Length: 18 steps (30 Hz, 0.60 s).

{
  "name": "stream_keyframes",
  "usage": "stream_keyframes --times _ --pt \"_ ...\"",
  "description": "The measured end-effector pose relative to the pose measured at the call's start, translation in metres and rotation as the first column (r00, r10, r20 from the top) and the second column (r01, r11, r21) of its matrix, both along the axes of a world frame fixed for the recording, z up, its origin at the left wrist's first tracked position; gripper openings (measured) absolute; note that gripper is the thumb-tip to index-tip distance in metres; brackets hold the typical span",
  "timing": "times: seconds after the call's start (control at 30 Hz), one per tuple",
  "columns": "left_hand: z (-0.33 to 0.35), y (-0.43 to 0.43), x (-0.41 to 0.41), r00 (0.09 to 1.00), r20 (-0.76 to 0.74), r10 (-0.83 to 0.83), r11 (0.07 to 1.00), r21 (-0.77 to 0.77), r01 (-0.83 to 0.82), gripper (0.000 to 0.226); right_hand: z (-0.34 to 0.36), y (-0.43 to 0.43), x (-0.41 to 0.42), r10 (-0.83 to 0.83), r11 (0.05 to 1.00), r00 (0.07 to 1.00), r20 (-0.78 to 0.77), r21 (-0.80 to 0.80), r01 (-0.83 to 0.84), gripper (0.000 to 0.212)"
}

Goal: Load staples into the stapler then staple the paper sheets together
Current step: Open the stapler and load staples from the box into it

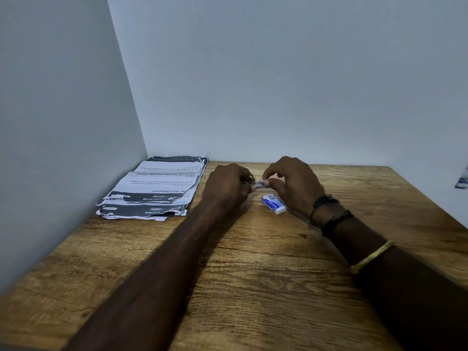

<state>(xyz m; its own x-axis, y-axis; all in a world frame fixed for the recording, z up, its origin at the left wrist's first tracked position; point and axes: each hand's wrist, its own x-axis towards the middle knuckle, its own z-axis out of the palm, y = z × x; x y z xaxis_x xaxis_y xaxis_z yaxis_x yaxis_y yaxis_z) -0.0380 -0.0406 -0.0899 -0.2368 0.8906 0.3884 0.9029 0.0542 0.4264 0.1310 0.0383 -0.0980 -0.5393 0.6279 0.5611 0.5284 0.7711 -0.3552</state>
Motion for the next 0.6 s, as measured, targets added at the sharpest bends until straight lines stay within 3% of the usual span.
stream_keyframes --times 0.6 --pt "0.001 -0.001 0.003 0.998 0.043 -0.044 0.998 0.036 0.043 0.022 0.011 -0.004 0.002 -0.005 0.999 1.0 0.019 -0.042 0.006 0.009"
